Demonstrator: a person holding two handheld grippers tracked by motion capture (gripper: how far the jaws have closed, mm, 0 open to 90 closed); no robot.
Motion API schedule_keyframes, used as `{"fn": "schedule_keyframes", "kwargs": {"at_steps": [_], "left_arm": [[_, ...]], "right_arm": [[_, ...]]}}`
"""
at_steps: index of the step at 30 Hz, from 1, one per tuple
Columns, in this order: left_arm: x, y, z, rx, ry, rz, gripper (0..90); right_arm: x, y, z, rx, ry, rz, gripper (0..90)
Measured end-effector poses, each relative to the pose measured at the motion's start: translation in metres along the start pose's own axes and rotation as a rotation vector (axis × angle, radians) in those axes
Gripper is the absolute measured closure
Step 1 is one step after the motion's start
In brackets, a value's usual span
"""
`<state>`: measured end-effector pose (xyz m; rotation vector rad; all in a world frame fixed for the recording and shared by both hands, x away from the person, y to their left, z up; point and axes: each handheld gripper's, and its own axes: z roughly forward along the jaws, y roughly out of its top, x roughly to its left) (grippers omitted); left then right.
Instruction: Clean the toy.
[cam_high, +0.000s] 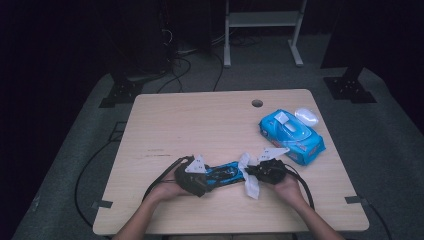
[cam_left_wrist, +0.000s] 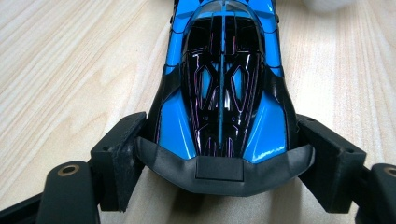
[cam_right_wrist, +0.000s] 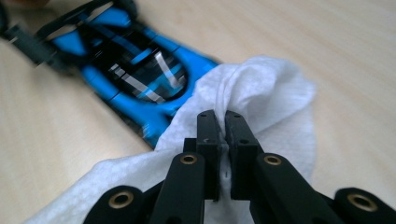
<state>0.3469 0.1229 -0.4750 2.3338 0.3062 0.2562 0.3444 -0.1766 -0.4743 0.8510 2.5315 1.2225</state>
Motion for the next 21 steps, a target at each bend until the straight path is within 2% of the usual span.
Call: {"fn": "schedule_keyframes", "kwargs": {"at_steps": [2,6,13,18,19,20,21], "left_arm": [[0.0,0.0,0.0,0.0,0.0,0.0,22.9],[0.0,0.0,0.0,0.002,0.0,0.002,22.9],[0.0,0.0,0.0,0.004,0.001,0.0,22.9],[0.0,0.0,0.0,0.004,0.002,-0.001,22.9],[0.0,0.0,0.0,0.003,-0.001,-0.001,22.9],[0.0,0.0,0.0,0.003,-0.001,-0.001,22.9],[0.0,0.0,0.0,0.005,0.001,0.0,22.9]], "right_arm": [[0.005,0.001,-0.003,-0.007,0.014,-0.007,84.9],[0.005,0.007,-0.001,-0.018,0.009,-0.01,84.9],[-0.001,0.031,0.023,-0.034,-0.004,-0.019,84.9],[-0.004,0.029,0.022,-0.024,-0.007,-0.013,84.9],[-0.006,0.024,0.018,-0.03,-0.002,0.007,84.9],[-0.006,0.024,0.018,-0.03,-0.002,0.007,84.9],[-0.006,0.018,0.011,-0.026,0.003,0.015,84.9]]}}
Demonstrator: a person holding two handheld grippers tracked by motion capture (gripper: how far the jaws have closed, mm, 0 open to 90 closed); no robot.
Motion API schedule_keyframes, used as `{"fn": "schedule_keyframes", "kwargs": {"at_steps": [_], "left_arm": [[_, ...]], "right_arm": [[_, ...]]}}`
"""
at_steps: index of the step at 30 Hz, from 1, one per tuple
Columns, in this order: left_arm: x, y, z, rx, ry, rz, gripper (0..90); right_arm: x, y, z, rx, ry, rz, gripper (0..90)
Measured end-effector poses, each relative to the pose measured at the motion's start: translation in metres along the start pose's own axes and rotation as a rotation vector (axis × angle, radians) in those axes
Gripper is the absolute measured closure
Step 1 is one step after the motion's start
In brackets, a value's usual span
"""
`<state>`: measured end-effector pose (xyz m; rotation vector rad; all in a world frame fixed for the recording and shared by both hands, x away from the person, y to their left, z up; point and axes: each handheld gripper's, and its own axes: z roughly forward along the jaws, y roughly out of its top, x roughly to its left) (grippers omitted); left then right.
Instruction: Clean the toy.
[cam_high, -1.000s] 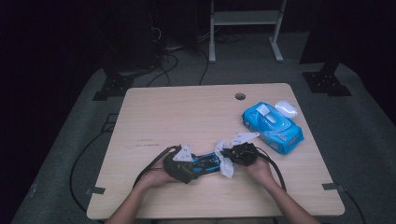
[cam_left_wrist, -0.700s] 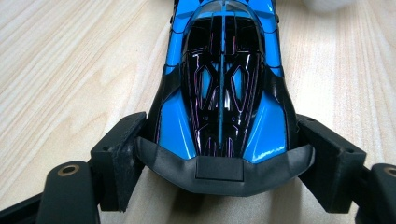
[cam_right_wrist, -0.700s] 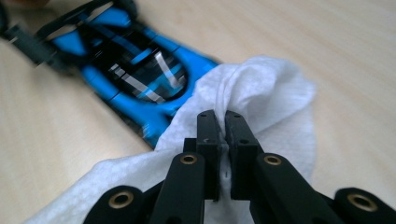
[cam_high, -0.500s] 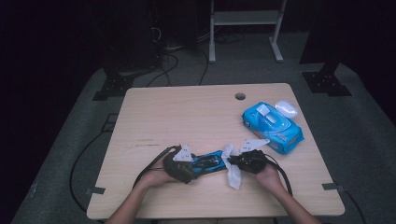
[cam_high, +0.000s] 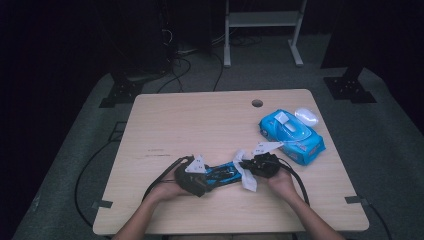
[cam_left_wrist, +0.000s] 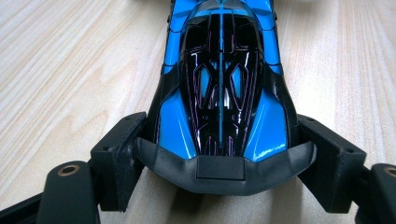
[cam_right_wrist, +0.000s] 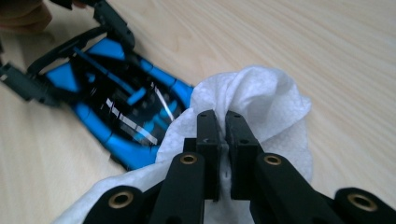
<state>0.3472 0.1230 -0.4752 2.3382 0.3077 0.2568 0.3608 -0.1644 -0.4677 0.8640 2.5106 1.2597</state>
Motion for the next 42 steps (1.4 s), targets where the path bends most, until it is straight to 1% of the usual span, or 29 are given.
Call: {"fn": "schedule_keyframes", "kwargs": {"at_steps": [1,3,5,6,7,8,11,12,15,16,17,20,21,22,23,25,26,27,28,29,30,33,34,35,36,39,40,41,42], "left_arm": [[0.0,0.0,0.0,0.001,0.001,0.0,22.9],[0.0,0.0,0.0,0.001,0.001,0.0,22.9],[0.0,0.0,0.0,0.001,0.003,0.001,22.9],[0.0,0.0,0.0,0.001,0.0,0.0,22.9],[0.0,0.0,0.0,0.001,0.0,0.0,22.9],[0.0,0.0,0.0,0.001,0.0,-0.002,22.9],[0.0,0.0,0.0,0.001,0.0,-0.01,22.7],[0.001,-0.001,0.0,0.003,0.001,-0.011,22.7],[0.001,-0.001,0.0,0.002,0.002,-0.011,22.9],[0.001,-0.001,0.0,0.002,0.001,-0.011,22.9],[0.001,-0.001,0.0,0.002,0.001,-0.011,22.9],[0.001,-0.001,0.0,0.003,0.001,-0.01,23.0],[0.001,-0.001,0.0,0.003,0.001,-0.01,23.0],[0.001,-0.001,0.0,0.002,0.0,-0.01,23.0],[0.001,-0.001,0.0,0.002,0.0,-0.01,22.9],[0.001,-0.001,0.0,0.002,-0.002,-0.015,23.0],[0.001,-0.001,0.0,0.002,-0.002,-0.016,23.0],[0.001,-0.001,0.0,0.002,-0.002,-0.016,23.0],[0.001,0.0,0.0,0.0,-0.001,-0.015,23.0],[0.001,0.0,0.0,0.0,-0.001,-0.015,23.0],[0.001,0.0,0.0,0.004,0.002,-0.015,22.9],[0.002,-0.001,0.0,-0.001,-0.001,-0.015,22.9],[0.001,0.0,0.001,0.002,-0.001,-0.016,22.9],[0.001,0.0,0.001,0.002,-0.001,-0.016,23.0],[0.001,0.0,0.0,0.002,-0.001,-0.015,23.0],[0.001,0.0,0.0,0.002,-0.001,-0.016,23.0],[0.001,0.0,0.0,0.001,0.0,-0.016,23.0],[0.001,0.0,0.0,0.001,0.0,-0.016,23.0],[0.001,0.0,0.0,0.002,-0.001,-0.016,23.0]], "right_arm": [[0.0,-0.003,-0.003,0.002,0.007,0.006,84.9],[0.003,-0.008,-0.006,0.014,0.015,0.0,84.9],[0.006,-0.011,-0.009,0.006,0.021,0.005,84.9],[0.01,-0.014,-0.013,0.021,0.035,-0.007,84.9],[0.01,-0.014,-0.013,0.021,0.035,-0.007,84.9],[0.015,-0.015,-0.014,0.029,0.051,-0.019,84.9],[0.019,-0.014,-0.013,0.028,0.052,-0.03,84.9],[0.022,-0.011,-0.012,0.026,0.053,-0.04,84.9],[0.023,-0.008,-0.012,0.011,0.059,-0.036,84.9],[0.025,-0.005,-0.011,0.004,0.069,-0.049,84.9],[0.025,-0.005,-0.011,0.004,0.069,-0.049,84.9],[0.033,0.002,-0.004,0.003,0.091,-0.067,84.9],[0.033,0.002,-0.004,0.003,0.091,-0.067,84.9],[0.041,0.006,0.004,0.006,0.11,-0.087,84.9],[0.041,0.006,0.004,0.006,0.11,-0.087,84.9],[0.047,0.01,0.011,0.008,0.131,-0.105,84.9],[0.054,0.014,0.018,0.009,0.153,-0.117,84.9],[0.054,0.014,0.018,0.009,0.153,-0.117,84.9],[0.06,0.019,0.024,0.008,0.176,-0.134,84.9],[0.06,0.019,0.024,0.008,0.176,-0.134,84.9],[0.067,0.025,0.029,0.004,0.193,-0.148,84.9],[0.07,0.03,0.032,-0.002,0.202,-0.155,84.9],[0.071,0.034,0.035,-0.005,0.215,-0.147,84.9],[0.071,0.034,0.035,-0.005,0.215,-0.147,84.9],[0.075,0.039,0.041,-0.001,0.228,-0.156,84.8],[0.078,0.042,0.046,0.002,0.234,-0.164,84.8],[0.079,0.043,0.05,0.007,0.226,-0.171,81.6],[0.079,0.043,0.05,0.007,0.226,-0.171,81.6],[0.076,0.042,0.05,0.004,0.22,-0.169,74.6]]}}
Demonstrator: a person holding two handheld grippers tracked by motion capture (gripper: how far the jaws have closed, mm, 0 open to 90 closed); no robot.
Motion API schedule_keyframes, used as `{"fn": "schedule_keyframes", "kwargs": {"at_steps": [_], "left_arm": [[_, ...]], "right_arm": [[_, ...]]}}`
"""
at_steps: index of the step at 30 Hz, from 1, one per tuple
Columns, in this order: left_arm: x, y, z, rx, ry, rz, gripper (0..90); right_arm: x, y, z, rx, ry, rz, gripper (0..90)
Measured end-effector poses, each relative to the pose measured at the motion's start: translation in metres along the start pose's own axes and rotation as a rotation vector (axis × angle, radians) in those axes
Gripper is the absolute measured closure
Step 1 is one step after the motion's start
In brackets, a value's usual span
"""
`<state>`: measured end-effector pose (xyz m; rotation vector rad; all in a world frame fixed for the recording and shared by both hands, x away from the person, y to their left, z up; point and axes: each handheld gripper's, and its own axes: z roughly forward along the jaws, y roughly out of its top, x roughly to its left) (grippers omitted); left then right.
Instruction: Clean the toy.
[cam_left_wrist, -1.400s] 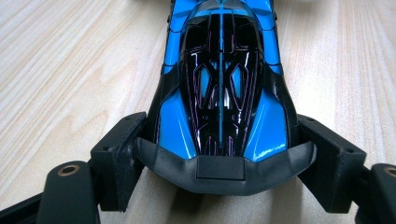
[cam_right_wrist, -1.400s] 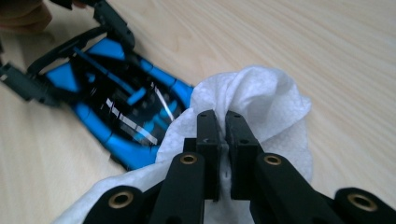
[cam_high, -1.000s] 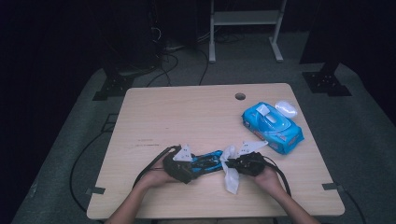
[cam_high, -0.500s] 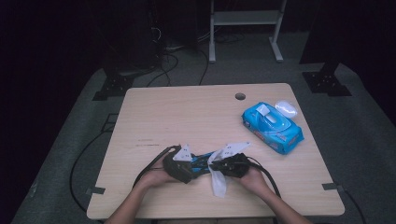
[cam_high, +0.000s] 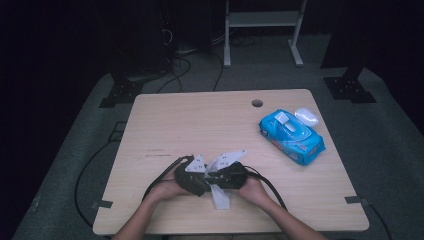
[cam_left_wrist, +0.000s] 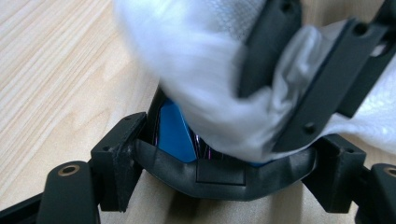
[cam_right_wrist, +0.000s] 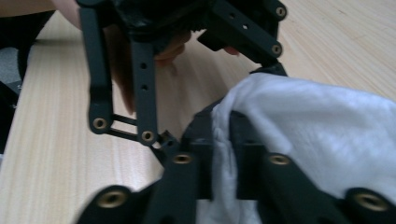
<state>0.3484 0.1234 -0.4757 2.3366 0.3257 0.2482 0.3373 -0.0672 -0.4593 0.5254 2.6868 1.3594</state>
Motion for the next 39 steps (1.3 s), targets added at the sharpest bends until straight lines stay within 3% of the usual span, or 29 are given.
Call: {"fn": "schedule_keyframes", "kwargs": {"at_steps": [5,6,7,9,12,15,20,24,29,31,37,39], "left_arm": [[0.0,0.0,0.0,-0.001,0.0,0.0,23.0],[0.0,0.0,0.0,0.001,0.001,0.0,23.0],[0.0,0.0,0.0,0.001,0.001,0.0,23.0],[0.0,0.0,0.0,0.002,0.002,0.0,23.0],[0.0,0.0,0.0,-0.002,0.001,0.0,23.0],[0.0,0.0,0.0,-0.002,-0.001,0.0,23.1],[0.001,0.0,0.0,0.0,-0.001,-0.004,22.9],[0.001,0.0,0.0,-0.001,-0.001,-0.003,22.9],[0.001,0.0,0.0,0.0,-0.001,-0.002,23.1],[0.001,0.0,0.0,0.0,-0.001,-0.002,23.1],[0.0,0.0,0.0,-0.002,0.0,-0.005,23.1],[0.001,0.0,0.0,0.0,0.001,0.004,23.1]], "right_arm": [[0.001,-0.001,-0.015,-0.027,-0.038,-0.019,66.8],[-0.002,0.0,-0.022,-0.036,-0.081,-0.031,63.7],[-0.002,0.0,-0.022,-0.036,-0.081,-0.031,63.7],[-0.012,-0.001,-0.018,-0.034,-0.089,0.014,58.5],[-0.016,-0.002,-0.011,-0.02,-0.079,0.037,57.4],[-0.019,0.002,0.0,-0.031,-0.045,0.072,63.1],[-0.012,0.012,0.014,-0.009,0.007,0.038,79.0],[-0.011,0.014,0.016,-0.014,0.024,0.036,83.7],[-0.012,0.013,0.01,-0.03,0.011,0.035,84.7],[-0.012,0.015,0.005,-0.065,-0.025,0.031,85.0],[-0.016,0.016,0.01,-0.005,-0.061,0.017,85.0],[-0.022,0.012,0.007,-0.003,-0.073,0.039,85.1]]}}
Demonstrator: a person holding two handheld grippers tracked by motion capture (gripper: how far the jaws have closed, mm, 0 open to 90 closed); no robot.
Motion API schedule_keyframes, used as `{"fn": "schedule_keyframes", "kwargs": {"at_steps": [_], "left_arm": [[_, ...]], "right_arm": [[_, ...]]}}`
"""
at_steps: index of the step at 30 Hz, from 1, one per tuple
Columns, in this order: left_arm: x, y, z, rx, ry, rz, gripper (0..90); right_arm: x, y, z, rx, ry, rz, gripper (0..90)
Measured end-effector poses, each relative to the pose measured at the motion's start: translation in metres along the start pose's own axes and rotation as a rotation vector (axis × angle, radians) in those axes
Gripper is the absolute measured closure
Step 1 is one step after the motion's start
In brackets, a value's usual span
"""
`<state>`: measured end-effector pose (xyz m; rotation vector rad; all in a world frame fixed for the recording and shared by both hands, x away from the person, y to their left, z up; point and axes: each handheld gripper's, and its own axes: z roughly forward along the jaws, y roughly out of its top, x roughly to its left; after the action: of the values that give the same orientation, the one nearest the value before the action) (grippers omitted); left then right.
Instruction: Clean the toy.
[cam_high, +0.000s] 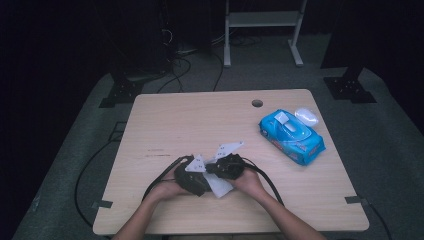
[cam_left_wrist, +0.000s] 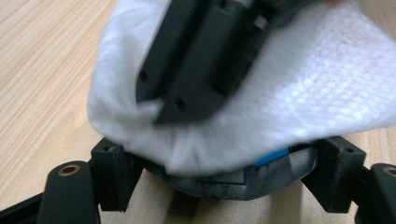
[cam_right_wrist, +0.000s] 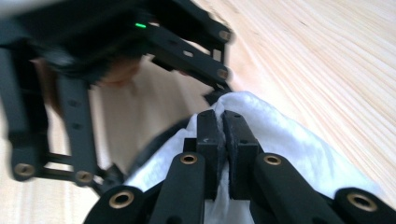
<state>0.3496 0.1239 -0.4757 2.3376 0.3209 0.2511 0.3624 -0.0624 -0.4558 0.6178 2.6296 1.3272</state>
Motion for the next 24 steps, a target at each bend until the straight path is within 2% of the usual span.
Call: {"fn": "schedule_keyframes", "kwargs": {"at_steps": [2,3,11,14,20,21,24], "left_arm": [[0.0,0.0,0.0,0.0,-0.001,0.0,23.1],[0.0,0.0,0.0,-0.002,-0.003,-0.004,23.2],[0.0,0.0,0.0,-0.002,-0.004,-0.005,23.2],[0.0,-0.001,0.0,-0.002,-0.005,-0.007,23.1],[0.001,-0.001,0.0,-0.003,-0.008,-0.011,23.1],[0.001,-0.001,0.0,-0.002,-0.007,-0.01,23.2],[0.0,-0.001,0.0,-0.002,-0.005,-0.01,23.2]], "right_arm": [[-0.003,-0.003,-0.002,0.003,-0.009,0.006,85.1],[-0.01,-0.007,-0.008,-0.014,-0.006,0.036,85.0],[-0.029,-0.02,-0.029,-0.015,-0.068,0.064,85.1],[-0.04,-0.035,-0.042,-0.006,-0.099,0.108,85.1],[-0.046,-0.052,-0.056,-0.016,-0.107,0.143,85.1],[-0.046,-0.056,-0.059,-0.023,-0.101,0.165,85.1],[-0.046,-0.06,-0.064,-0.025,-0.1,0.169,85.1]]}}
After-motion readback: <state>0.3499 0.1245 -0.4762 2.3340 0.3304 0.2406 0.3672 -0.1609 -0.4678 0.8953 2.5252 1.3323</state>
